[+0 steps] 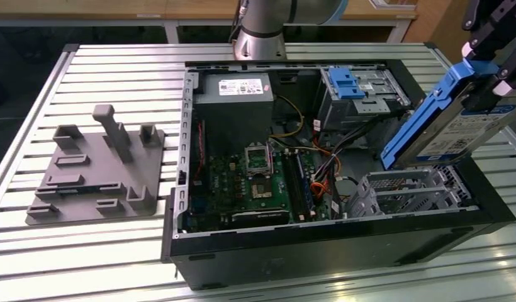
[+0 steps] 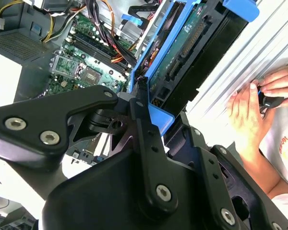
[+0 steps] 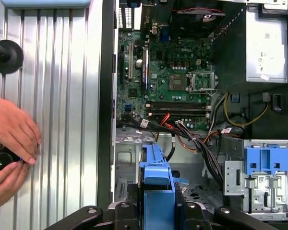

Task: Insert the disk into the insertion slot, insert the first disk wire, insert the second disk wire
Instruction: 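Insert the disk into the insertion slot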

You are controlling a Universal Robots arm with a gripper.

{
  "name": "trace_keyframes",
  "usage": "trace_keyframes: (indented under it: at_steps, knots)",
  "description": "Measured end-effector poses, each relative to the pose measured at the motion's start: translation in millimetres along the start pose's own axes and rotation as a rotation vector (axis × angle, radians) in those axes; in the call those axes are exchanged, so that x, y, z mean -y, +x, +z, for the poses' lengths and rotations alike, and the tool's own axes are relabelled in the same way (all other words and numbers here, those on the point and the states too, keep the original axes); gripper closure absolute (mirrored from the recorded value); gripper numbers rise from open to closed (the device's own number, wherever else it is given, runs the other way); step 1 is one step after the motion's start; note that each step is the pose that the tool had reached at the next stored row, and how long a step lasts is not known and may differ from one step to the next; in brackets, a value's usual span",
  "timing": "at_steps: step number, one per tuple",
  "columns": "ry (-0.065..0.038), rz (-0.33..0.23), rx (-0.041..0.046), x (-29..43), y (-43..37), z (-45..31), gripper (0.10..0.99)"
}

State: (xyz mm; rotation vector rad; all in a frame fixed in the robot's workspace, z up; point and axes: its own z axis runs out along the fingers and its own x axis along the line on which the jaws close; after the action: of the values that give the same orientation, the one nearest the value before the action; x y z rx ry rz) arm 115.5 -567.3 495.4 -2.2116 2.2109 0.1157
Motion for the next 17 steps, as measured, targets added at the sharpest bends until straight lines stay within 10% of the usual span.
trace_keyframes:
  at_steps: [17]
  knots:
    - [0.0,0.0,0.0001,1.5,0.7,10.6,0.722]
